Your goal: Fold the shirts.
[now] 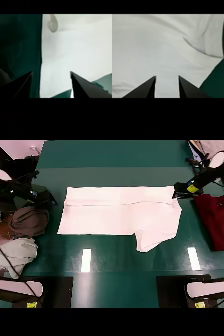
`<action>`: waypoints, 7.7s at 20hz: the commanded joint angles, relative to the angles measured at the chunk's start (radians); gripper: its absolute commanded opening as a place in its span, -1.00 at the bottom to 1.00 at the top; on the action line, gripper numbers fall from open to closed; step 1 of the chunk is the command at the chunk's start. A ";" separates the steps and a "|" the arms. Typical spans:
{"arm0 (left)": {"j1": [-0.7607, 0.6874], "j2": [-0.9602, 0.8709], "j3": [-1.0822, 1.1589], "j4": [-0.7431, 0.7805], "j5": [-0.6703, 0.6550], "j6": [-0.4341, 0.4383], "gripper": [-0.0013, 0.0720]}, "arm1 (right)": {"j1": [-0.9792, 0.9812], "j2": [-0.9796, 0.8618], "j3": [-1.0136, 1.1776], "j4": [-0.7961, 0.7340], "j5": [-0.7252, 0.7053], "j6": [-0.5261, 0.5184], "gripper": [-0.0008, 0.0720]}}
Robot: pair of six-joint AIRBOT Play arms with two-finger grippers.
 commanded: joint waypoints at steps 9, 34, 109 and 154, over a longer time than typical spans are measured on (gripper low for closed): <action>0.016 0.170 -0.427 0.032 0.082 0.017 0.51 | -0.034 0.321 -0.349 0.117 -0.100 -0.050 -0.04; 0.012 0.316 -0.435 -0.119 0.179 0.057 -0.91 | -0.191 0.454 -0.736 0.117 -0.036 -0.050 -0.04; -0.289 0.367 -0.384 -0.097 0.219 -0.178 -0.91 | -0.533 0.007 -0.383 0.383 -0.005 -0.373 0.80; -0.723 0.025 -0.033 -0.131 0.397 -0.230 -0.91 | -0.164 0.087 -0.120 0.501 0.129 -0.370 -0.93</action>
